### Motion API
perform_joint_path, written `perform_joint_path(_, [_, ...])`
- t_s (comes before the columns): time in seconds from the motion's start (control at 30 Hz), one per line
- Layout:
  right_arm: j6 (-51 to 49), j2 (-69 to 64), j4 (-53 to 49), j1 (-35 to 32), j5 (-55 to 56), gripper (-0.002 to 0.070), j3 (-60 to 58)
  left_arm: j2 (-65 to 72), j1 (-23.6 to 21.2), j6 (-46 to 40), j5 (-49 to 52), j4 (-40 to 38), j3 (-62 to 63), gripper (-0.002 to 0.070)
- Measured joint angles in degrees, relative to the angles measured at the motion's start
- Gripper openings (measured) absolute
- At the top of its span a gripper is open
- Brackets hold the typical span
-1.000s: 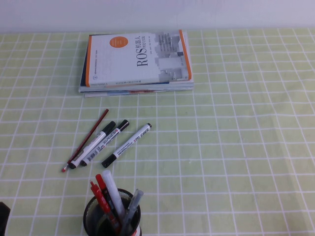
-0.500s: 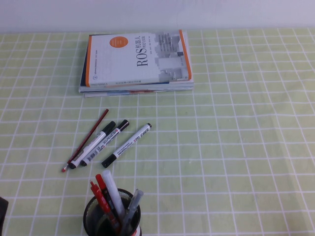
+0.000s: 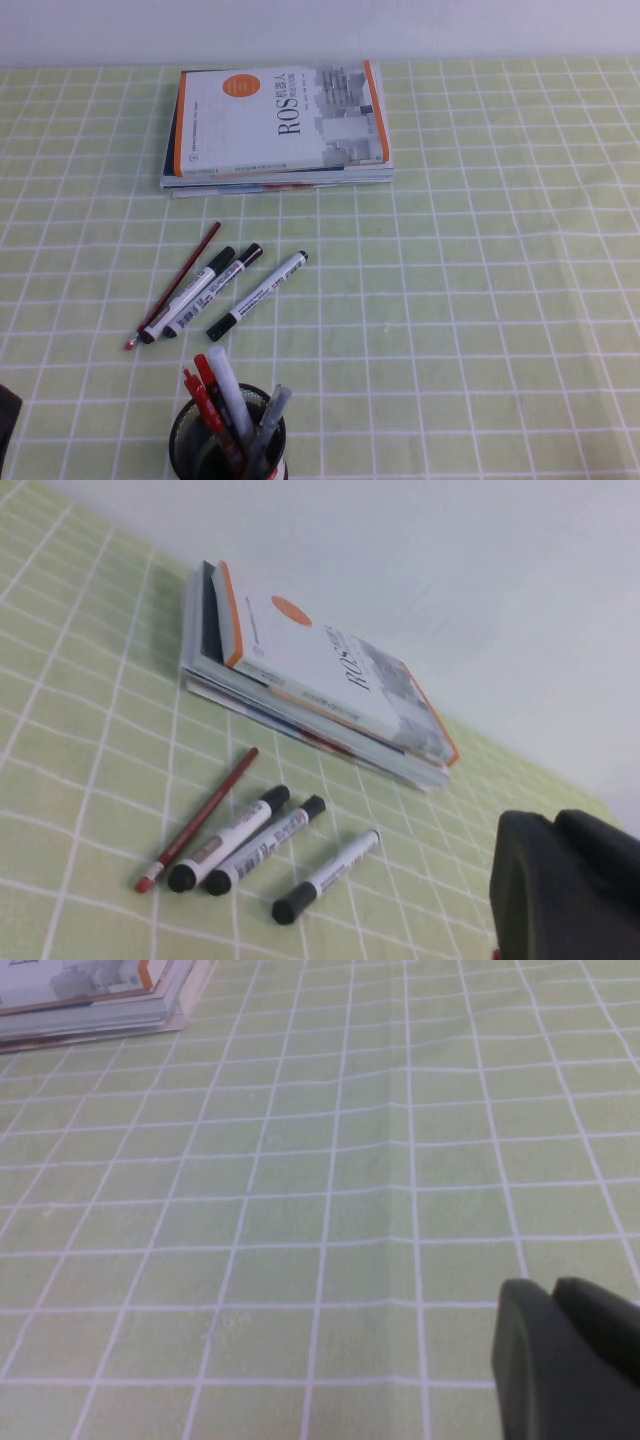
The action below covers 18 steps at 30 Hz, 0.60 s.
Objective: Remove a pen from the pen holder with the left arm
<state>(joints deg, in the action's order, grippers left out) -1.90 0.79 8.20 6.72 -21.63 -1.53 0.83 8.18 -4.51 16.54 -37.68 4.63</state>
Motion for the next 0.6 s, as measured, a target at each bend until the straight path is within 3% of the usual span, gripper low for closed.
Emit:
perform_joint_path(0.13, [0.0,0.0,0.0,0.0,0.0,-0.0012,0.0,7.6,0.0,-1.0,7.2,1.0,7.3,-0.0001])
perform_joint_path(0.27, [0.0,0.0,0.0,0.0,0.0,-0.0013,0.0,17.6,0.0,-8.4,13.1,1.4,14.6,-0.0001])
perform_joint_path(0.43, [0.0,0.0,0.0,0.0,0.0,-0.0013,0.0,29.5,0.0,-24.2,16.7,-0.8,21.9,-0.0001])
perform_joint_path(0.6, [0.0,0.0,0.0,0.0,0.0,-0.0012,0.0,40.5,0.0,-43.1,17.1,-11.1,26.5,-0.0001])
